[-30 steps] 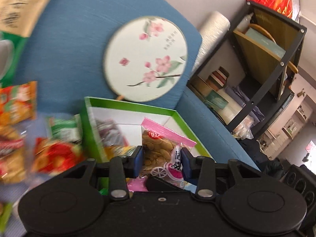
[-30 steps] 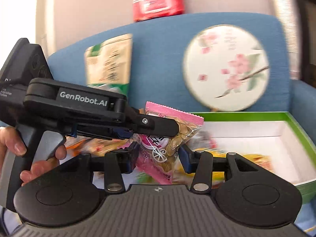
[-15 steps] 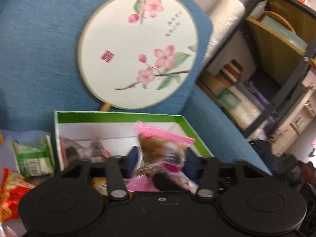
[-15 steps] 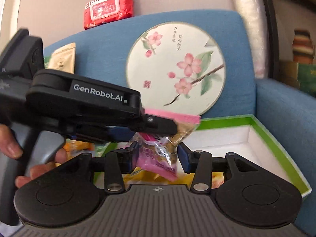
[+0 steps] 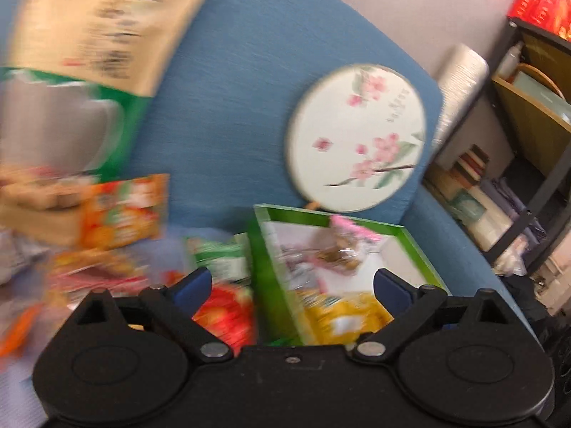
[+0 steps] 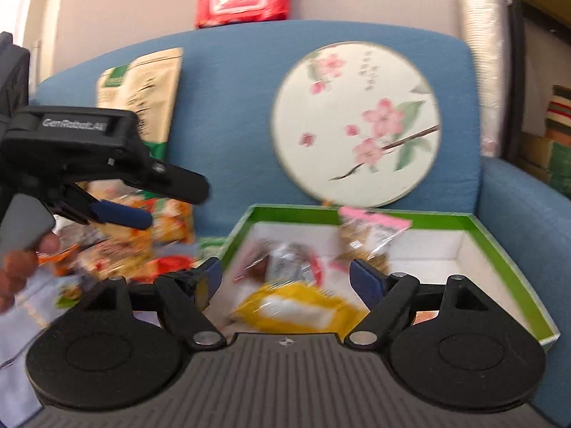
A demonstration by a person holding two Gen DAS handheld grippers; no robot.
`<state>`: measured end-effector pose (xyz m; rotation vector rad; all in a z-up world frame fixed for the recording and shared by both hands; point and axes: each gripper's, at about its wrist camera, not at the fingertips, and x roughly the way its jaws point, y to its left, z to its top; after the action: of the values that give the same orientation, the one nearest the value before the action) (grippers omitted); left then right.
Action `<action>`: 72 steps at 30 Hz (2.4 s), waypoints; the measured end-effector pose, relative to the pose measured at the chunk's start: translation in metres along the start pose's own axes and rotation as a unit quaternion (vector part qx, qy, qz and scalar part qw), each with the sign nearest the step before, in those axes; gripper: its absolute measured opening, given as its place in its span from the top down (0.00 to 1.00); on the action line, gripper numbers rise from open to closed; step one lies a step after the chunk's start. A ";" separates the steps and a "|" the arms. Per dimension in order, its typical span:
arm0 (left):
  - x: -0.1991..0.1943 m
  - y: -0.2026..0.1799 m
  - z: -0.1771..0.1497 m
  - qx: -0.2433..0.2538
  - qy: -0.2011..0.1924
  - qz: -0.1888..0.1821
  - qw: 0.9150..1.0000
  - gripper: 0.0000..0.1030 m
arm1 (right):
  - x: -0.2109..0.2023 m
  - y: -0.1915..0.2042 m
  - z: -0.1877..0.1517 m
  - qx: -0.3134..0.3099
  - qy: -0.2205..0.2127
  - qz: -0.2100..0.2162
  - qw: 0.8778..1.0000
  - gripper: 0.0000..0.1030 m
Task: Organize snacks
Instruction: 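Reach the left tool to a blue-green candy while the right tool reaches an orange stick candy, then grasp the blue-green candy with the left tool while the right tool grasps the orange stick candy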
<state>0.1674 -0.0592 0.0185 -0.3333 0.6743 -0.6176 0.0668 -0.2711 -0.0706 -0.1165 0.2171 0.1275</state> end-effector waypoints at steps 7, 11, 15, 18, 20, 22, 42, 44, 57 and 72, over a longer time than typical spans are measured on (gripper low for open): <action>-0.056 0.045 -0.026 -0.020 0.002 0.052 0.998 0.00 | -0.006 0.053 0.000 -0.027 0.021 0.110 0.993 0.00; -0.058 0.061 -0.038 -0.020 0.020 0.064 0.998 0.00 | -0.004 0.075 -0.009 -0.066 0.049 0.140 0.987 0.00; -0.051 0.067 -0.037 -0.003 0.017 0.075 0.997 0.00 | -0.003 0.080 -0.013 -0.068 0.064 0.153 0.984 0.00; -0.042 0.077 -0.035 -0.024 0.019 0.100 0.995 0.00 | -0.001 0.078 -0.013 -0.061 0.066 0.154 0.984 0.00; -0.035 0.084 -0.036 -0.041 0.026 0.122 0.991 0.00 | 0.001 0.075 -0.014 -0.058 0.067 0.156 0.984 0.00; -0.028 0.090 -0.038 -0.050 0.034 0.142 0.988 0.10 | 0.004 0.075 -0.013 -0.061 0.067 0.157 0.983 0.00; -0.110 0.105 -0.082 -0.066 0.003 0.140 0.988 0.25 | 0.018 0.093 -0.016 -0.069 0.088 0.172 0.979 0.00; -0.123 0.109 -0.086 -0.095 -0.005 0.127 0.987 0.25 | 0.030 0.097 -0.009 -0.060 0.101 0.158 0.980 0.00; -0.100 0.118 -0.088 -0.149 0.016 0.086 0.985 0.47 | 0.070 0.109 -0.009 -0.078 0.166 0.122 0.975 0.63; -0.051 0.074 -0.078 0.004 0.041 0.157 0.987 0.42 | 0.031 0.087 -0.027 -0.060 0.150 0.144 0.976 0.47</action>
<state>0.1153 0.0223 -0.0500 -0.1884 0.7845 -0.3344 0.0793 -0.1852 -0.1127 -0.2257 0.5293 0.4126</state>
